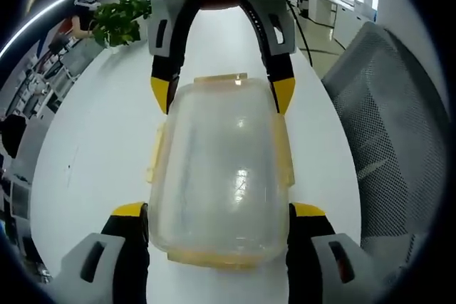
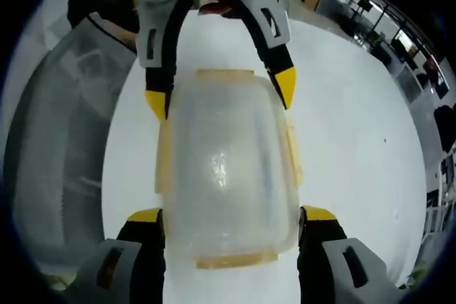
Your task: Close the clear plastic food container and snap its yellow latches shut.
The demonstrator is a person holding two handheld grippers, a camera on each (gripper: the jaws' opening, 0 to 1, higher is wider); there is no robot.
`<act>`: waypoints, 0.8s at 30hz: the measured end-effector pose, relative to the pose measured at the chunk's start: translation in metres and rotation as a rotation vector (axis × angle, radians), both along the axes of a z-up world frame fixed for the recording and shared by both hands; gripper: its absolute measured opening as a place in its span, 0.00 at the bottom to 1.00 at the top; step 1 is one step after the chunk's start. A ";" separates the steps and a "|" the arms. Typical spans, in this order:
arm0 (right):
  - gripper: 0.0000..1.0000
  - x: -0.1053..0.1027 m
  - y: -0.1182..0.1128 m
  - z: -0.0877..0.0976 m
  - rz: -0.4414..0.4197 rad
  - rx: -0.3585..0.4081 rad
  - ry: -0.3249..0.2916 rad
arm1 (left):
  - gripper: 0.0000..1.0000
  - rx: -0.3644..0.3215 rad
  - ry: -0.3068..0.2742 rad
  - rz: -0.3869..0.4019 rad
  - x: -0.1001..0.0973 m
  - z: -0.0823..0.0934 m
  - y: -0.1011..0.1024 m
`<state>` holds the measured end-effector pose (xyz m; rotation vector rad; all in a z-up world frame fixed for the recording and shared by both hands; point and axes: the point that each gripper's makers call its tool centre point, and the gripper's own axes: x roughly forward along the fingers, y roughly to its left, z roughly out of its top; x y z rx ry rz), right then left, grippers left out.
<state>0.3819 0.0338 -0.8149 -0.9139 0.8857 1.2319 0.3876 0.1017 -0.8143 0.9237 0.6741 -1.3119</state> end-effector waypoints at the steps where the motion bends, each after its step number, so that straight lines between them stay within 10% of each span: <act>1: 0.76 0.000 0.002 0.000 0.001 -0.001 0.000 | 0.80 -0.001 0.000 0.002 0.000 0.000 0.003; 24: 0.77 -0.001 0.060 -0.001 0.010 -0.014 -0.003 | 0.80 -0.002 -0.004 0.022 -0.002 0.000 0.059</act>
